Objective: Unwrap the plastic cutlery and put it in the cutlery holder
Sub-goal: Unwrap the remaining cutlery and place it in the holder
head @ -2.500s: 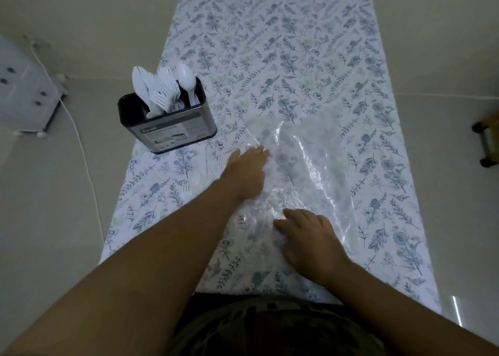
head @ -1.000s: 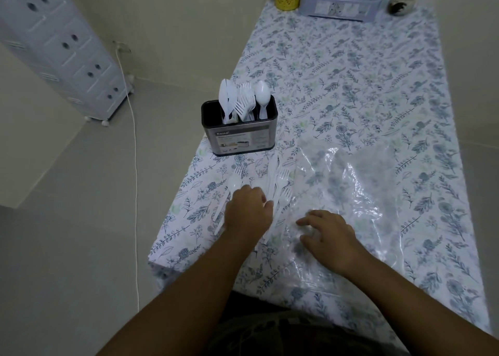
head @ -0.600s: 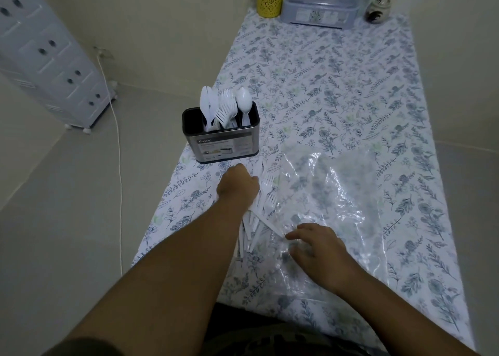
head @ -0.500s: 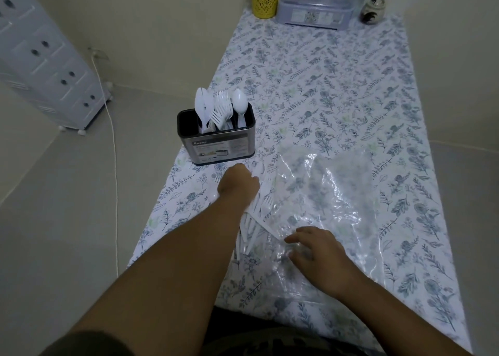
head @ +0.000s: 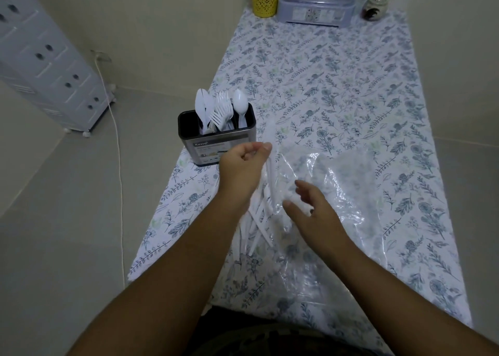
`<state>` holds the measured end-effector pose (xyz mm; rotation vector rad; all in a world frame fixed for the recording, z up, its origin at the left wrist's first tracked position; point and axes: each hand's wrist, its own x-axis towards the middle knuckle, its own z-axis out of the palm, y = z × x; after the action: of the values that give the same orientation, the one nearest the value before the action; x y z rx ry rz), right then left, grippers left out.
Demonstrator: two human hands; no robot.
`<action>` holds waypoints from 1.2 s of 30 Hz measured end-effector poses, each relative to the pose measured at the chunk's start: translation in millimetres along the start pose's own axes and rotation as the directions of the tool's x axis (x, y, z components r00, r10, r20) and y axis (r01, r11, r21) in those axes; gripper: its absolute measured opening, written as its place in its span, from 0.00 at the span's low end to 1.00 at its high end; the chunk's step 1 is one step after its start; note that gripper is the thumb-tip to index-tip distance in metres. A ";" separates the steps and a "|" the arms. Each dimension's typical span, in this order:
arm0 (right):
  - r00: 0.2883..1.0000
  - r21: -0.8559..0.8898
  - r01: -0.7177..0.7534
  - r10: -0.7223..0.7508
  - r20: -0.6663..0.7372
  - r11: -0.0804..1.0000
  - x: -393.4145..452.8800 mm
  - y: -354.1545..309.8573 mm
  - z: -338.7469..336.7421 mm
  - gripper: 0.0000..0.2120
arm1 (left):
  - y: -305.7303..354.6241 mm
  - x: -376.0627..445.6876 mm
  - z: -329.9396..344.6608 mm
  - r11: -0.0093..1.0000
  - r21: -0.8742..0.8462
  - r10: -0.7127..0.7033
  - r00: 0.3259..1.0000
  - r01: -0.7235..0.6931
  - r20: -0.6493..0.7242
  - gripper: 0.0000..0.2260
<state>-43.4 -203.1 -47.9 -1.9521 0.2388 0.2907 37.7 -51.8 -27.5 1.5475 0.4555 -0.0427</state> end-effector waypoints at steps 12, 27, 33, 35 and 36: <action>0.925 0.095 -0.366 0.350 0.150 0.926 -4.4 35.1 9.2 0.09 | -108.3 -61.1 -65.5 0.668 0.744 -0.036 0.998 -0.021 0.061 0.08; 0.927 0.205 -0.373 0.355 0.121 0.905 -16.6 42.1 8.0 0.07 | -115.0 -49.9 -70.0 0.485 0.862 0.075 0.989 -0.147 0.126 0.06; 0.914 0.235 -0.402 0.371 0.163 0.885 -19.9 36.3 12.2 0.11 | -117.7 -49.9 -50.0 0.413 0.903 -0.041 0.988 -0.117 0.147 0.14; 0.910 0.223 -0.407 0.372 0.182 0.886 -21.7 36.1 12.5 0.10 | -115.3 -50.0 -47.0 0.391 0.910 -0.032 0.987 -0.135 0.160 0.09; 0.909 0.217 -0.408 0.373 0.186 0.887 -22.5 36.2 12.5 0.10 | -114.0 -50.1 -46.6 0.387 0.911 -0.028 0.986 -0.139 0.162 0.07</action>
<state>-76.7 -204.8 -77.2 -1.6118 0.5558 0.6295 -55.4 -24.2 -118.4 2.6786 0.2320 -0.4384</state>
